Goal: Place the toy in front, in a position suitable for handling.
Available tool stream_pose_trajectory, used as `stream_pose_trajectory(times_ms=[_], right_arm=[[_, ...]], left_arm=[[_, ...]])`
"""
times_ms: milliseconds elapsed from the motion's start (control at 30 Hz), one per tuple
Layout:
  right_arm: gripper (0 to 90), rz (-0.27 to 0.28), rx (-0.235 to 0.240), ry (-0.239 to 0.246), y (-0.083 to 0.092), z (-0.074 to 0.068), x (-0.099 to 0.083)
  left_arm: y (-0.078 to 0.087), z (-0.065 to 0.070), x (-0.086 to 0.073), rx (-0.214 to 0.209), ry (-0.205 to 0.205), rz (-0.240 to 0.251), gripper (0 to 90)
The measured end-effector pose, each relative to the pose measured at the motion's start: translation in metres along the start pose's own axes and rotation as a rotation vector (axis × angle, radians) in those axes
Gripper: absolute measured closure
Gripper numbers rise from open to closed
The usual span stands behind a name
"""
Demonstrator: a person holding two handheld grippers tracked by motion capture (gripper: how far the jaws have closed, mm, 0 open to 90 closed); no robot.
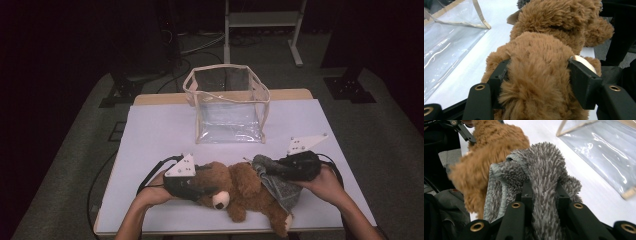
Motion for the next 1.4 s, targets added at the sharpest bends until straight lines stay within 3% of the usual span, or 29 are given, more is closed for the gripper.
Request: stream_pose_trajectory(times_ms=[167, 500, 800, 933, 1133, 1267, 1400], right_arm=[[75.0, -0.004, -0.012, -0.025, 0.008, 0.003, -0.010], [74.9, -0.002, -0.010, 0.018, -0.004, 0.003, 0.005], [74.8, -0.023, -0.049, -0.057, 0.017, 0.013, -0.028], [74.8, -0.012, -0.040, -0.098, 0.025, 0.014, -0.039], [74.8, -0.001, -0.023, -0.069, 0.019, 0.011, -0.023], [74.8, -0.002, 0.015, -0.015, 0.003, 0.004, -0.003], [74.9, -0.009, 0.029, -0.004, -0.007, 0.002, 0.001]], left_arm=[[0.000, 0.000, 0.000, -0.001, 0.000, -0.002, 39.2], [0.001, -0.001, -0.002, 0.001, -0.003, -0.006, 39.5], [0.001, 0.000, -0.001, 0.001, -0.012, -0.008, 39.5], [0.000, 0.001, 0.000, 0.000, -0.016, -0.008, 39.5], [0.000, 0.001, 0.000, 0.002, -0.017, -0.014, 39.4], [0.001, 0.000, 0.000, 0.001, -0.017, -0.015, 39.2], [0.002, -0.001, -0.001, -0.003, 0.002, -0.009, 37.6]])
Point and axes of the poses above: each handheld gripper's, and its own axes: y roughly backward along the jaws, x roughly out of its top, z roughly to its right, the point moved 8 cm from there along -y, roughly forward along the jaws, and after that the axes turned 14 degrees about y, right-handed, at the moved point
